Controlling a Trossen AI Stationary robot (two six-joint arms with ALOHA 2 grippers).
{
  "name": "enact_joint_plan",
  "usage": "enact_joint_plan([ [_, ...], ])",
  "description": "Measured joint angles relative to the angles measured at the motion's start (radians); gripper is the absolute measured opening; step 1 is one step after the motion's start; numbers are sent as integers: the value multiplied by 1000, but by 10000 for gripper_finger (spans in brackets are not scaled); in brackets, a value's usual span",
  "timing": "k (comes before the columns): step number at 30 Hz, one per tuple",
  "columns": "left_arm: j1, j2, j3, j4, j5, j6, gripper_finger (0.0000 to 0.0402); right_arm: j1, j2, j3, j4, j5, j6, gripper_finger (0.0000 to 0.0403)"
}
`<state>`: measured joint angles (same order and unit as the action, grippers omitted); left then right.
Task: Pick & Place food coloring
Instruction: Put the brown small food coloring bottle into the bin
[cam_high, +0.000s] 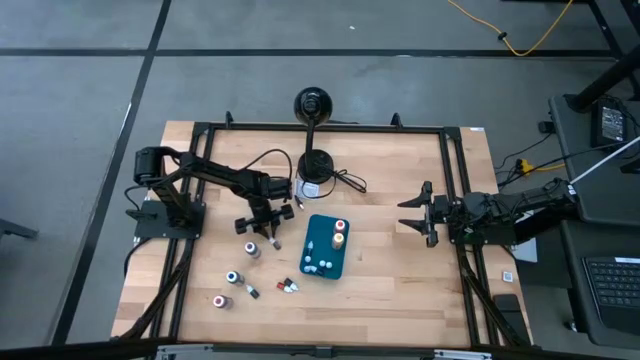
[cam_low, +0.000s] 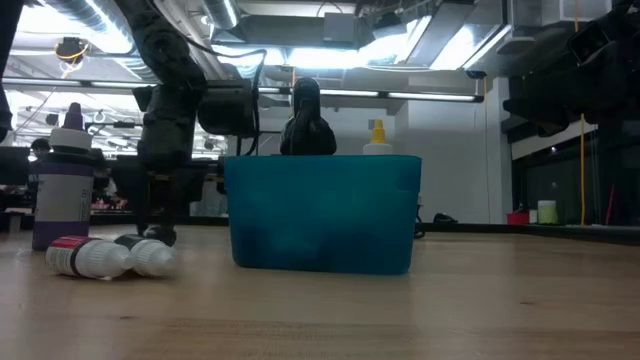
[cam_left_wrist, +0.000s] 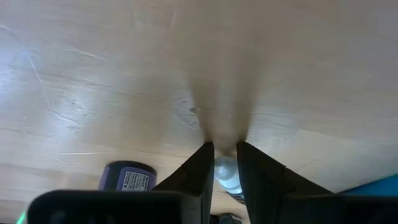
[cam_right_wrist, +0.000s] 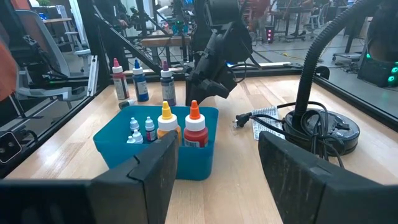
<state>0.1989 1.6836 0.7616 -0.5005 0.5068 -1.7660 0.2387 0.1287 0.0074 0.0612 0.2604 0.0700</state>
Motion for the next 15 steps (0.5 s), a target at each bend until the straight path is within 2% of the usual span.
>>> enact_joint_plan([
  [8,0,0,0,9,-3,12,45,0,0,0,0,0,0,223],
  [15,0,1,0,7,2,33,53,0,0,0,0,0,0,223],
])
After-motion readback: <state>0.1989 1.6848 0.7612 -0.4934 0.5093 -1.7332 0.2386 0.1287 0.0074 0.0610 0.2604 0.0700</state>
